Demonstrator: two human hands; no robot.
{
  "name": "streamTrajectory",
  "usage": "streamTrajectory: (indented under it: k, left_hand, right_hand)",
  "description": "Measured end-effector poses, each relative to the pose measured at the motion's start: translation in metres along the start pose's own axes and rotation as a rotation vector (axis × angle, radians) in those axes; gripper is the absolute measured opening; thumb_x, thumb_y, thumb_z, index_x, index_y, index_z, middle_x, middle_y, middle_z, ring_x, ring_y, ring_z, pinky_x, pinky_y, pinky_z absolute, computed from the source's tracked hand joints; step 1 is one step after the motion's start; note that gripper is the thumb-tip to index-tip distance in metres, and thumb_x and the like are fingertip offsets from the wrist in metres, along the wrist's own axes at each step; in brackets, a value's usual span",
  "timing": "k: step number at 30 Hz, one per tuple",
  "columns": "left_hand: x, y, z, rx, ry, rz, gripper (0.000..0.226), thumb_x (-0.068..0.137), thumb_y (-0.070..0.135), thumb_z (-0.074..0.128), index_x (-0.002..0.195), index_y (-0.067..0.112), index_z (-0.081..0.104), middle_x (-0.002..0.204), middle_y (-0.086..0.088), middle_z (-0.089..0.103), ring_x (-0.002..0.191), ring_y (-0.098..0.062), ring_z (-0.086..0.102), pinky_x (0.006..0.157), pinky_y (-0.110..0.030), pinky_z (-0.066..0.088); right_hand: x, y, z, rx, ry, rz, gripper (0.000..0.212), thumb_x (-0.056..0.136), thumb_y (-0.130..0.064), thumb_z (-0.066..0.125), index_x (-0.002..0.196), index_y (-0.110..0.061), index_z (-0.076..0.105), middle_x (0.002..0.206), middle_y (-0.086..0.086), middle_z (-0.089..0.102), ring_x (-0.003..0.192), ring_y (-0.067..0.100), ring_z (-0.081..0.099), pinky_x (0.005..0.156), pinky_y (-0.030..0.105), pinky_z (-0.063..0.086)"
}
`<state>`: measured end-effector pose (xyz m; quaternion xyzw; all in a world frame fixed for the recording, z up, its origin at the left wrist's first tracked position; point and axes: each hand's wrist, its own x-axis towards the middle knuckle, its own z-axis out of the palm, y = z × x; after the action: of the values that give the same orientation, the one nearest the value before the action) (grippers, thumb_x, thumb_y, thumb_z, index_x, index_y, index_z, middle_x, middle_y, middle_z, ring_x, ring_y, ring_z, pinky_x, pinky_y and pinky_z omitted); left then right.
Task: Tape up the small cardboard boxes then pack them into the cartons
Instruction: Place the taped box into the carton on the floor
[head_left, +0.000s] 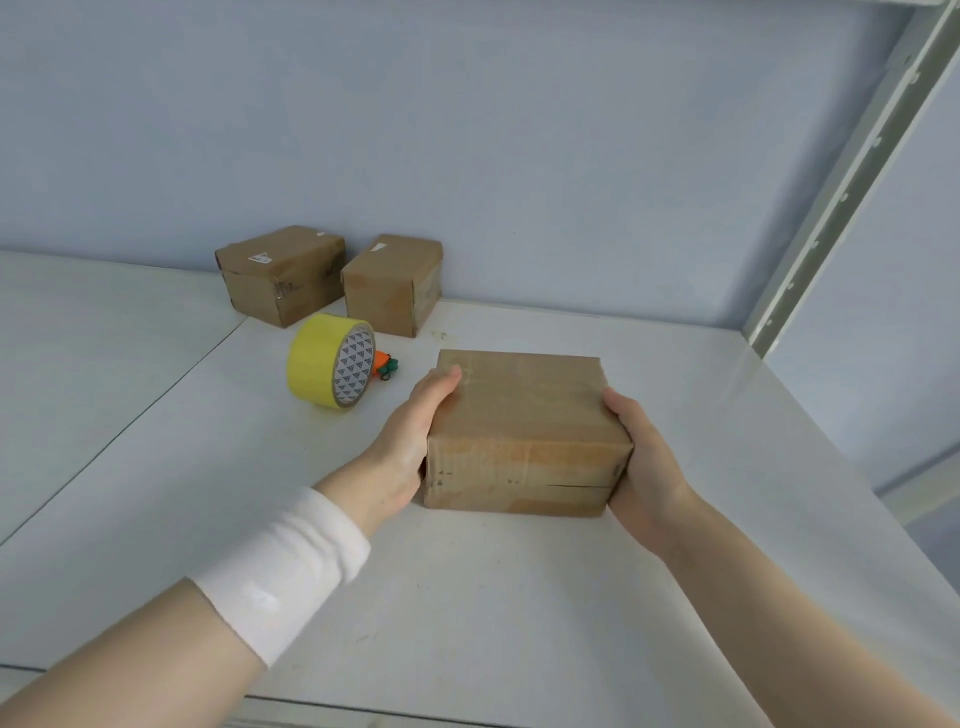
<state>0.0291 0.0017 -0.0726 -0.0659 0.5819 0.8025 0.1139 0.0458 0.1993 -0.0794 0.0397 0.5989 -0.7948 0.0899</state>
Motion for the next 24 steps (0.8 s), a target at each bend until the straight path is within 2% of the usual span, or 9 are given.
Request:
streamTrajectory:
  k: [3,6,8,10,13,18,21,24]
  left_hand:
    - [-0.004,0.0,-0.002,-0.016,0.009,-0.018,0.042,0.09,0.039,0.053,0.126,0.018,0.055,0.112,-0.005,0.066,0.098,-0.018,0.064,0.067,-0.029,0.051]
    - [-0.012,0.002,-0.005,-0.095,-0.031,0.071,0.039,0.091,0.03,0.053,0.127,0.015,0.054,0.102,-0.001,0.07,0.087,-0.012,0.068,0.061,-0.024,0.054]
    - [-0.022,0.004,-0.005,-0.112,-0.112,0.13,0.035,0.092,0.026,0.051,0.124,0.015,0.055,0.098,0.002,0.071,0.086,-0.009,0.069,0.062,-0.023,0.055]
    - [-0.035,0.007,-0.004,-0.078,-0.199,0.189,0.033,0.089,0.025,0.052,0.121,0.018,0.056,0.099,0.005,0.071,0.09,-0.009,0.068,0.066,-0.024,0.056]
    - [-0.057,0.008,-0.004,-0.005,-0.33,0.249,0.043,0.077,0.033,0.059,0.119,0.024,0.056,0.103,0.009,0.071,0.095,-0.005,0.066,0.069,-0.022,0.055]
    - [-0.092,0.0,-0.002,0.133,-0.562,0.208,0.051,0.079,0.044,0.061,0.126,0.028,0.051,0.11,0.013,0.068,0.099,-0.002,0.065,0.068,-0.016,0.052]
    - [-0.115,-0.01,0.013,0.232,-0.733,0.121,0.065,0.075,0.056,0.06,0.132,0.031,0.044,0.114,0.013,0.066,0.102,-0.002,0.064,0.073,-0.017,0.053]
    - [-0.136,-0.029,0.036,0.268,-0.875,0.04,0.068,0.071,0.044,0.062,0.135,0.03,0.04,0.109,0.011,0.068,0.1,-0.005,0.065,0.078,-0.024,0.055]
  right_hand:
    - [-0.003,-0.002,-0.001,-0.041,-0.058,-0.046,0.038,0.095,-0.04,0.04,0.126,-0.025,0.055,0.105,-0.006,0.072,0.094,0.008,0.068,0.064,0.02,0.055]
    - [-0.017,-0.012,0.003,-0.102,-0.108,-0.145,0.047,0.089,-0.041,0.043,0.135,-0.03,0.047,0.118,-0.01,0.066,0.106,0.006,0.063,0.077,0.02,0.053]
    - [-0.034,-0.018,0.005,-0.127,-0.113,-0.197,0.052,0.085,-0.043,0.046,0.137,-0.035,0.043,0.126,-0.011,0.061,0.113,0.007,0.059,0.084,0.023,0.052]
    - [-0.056,-0.019,0.004,-0.109,-0.079,-0.222,0.056,0.083,-0.044,0.051,0.138,-0.037,0.04,0.128,-0.011,0.059,0.114,0.008,0.059,0.081,0.025,0.051]
    - [-0.097,-0.014,0.006,-0.073,-0.015,-0.251,0.059,0.08,-0.041,0.057,0.137,-0.037,0.04,0.121,-0.009,0.064,0.105,0.008,0.063,0.071,0.022,0.053]
    - [-0.167,0.007,0.012,0.014,0.196,-0.34,0.06,0.078,-0.031,0.057,0.136,-0.029,0.044,0.108,-0.005,0.068,0.095,0.012,0.066,0.069,0.029,0.056]
    - [-0.219,0.022,0.011,-0.001,0.332,-0.37,0.058,0.079,-0.033,0.057,0.135,-0.031,0.045,0.108,-0.007,0.068,0.092,0.01,0.066,0.068,0.027,0.056]
    - [-0.279,0.034,-0.004,-0.032,0.419,-0.361,0.072,0.075,-0.04,0.067,0.139,-0.043,0.035,0.117,-0.01,0.065,0.097,0.01,0.066,0.067,0.026,0.055]
